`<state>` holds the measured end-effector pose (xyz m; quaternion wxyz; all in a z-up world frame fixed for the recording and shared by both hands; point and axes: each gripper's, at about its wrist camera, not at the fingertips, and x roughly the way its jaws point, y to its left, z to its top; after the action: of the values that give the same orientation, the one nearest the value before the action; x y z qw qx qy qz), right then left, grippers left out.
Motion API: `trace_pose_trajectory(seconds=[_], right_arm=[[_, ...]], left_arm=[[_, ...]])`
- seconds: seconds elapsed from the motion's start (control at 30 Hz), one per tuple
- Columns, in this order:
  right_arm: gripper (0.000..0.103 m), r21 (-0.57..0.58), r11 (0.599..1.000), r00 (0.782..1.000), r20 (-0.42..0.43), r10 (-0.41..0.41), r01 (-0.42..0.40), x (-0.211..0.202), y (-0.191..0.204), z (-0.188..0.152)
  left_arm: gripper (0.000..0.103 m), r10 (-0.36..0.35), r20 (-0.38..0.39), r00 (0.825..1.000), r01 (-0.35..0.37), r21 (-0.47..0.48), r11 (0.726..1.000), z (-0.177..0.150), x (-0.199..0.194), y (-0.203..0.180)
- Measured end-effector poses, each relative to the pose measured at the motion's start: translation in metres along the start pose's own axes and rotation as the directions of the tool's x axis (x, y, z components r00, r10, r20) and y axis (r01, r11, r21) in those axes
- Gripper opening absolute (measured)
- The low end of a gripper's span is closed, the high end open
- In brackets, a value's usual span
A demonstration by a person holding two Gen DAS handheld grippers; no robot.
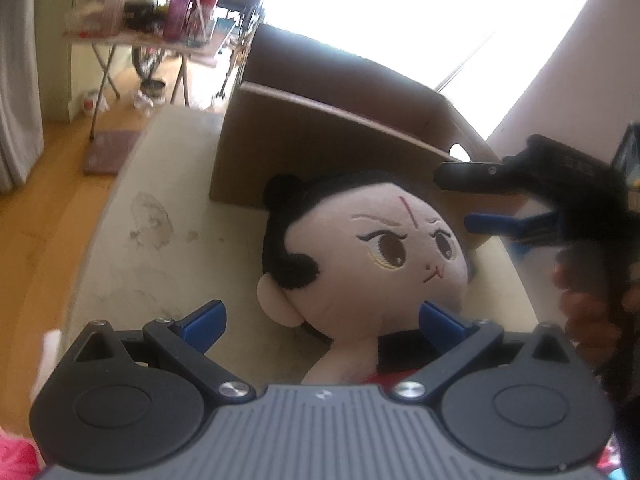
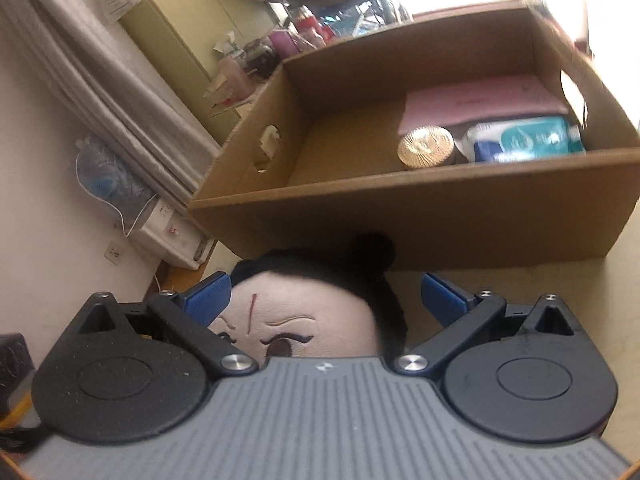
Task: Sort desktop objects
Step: 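Raise the doll with both grippers over the box wall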
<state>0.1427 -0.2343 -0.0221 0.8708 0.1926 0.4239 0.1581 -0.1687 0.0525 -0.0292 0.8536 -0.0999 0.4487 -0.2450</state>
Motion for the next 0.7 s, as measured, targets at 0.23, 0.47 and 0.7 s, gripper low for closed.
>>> trace_pose_trajectory(seconds=[0.23,0.47,0.7], right_arm=[[0.102,0.146,0.989,0.998,-0.069,0.013,-0.003,0.019,-0.028,-0.002],[0.102,0.279,0.954,0.981,-0.125,0.149,-0.109,0.04,-0.038,-0.014],[0.102,0.277,0.954,0.98,-0.131,0.152,-0.111,0.046,-0.031,-0.017]], left_arm=[[0.103,-0.099,-0.08,0.992,0.083,-0.184,0.979,0.002,0.023,0.018],[0.103,-0.154,-0.095,0.984,0.133,-0.197,0.971,0.004,0.036,0.015],[0.103,-0.182,-0.105,0.978,0.157,-0.208,0.966,0.008,0.044,0.008]])
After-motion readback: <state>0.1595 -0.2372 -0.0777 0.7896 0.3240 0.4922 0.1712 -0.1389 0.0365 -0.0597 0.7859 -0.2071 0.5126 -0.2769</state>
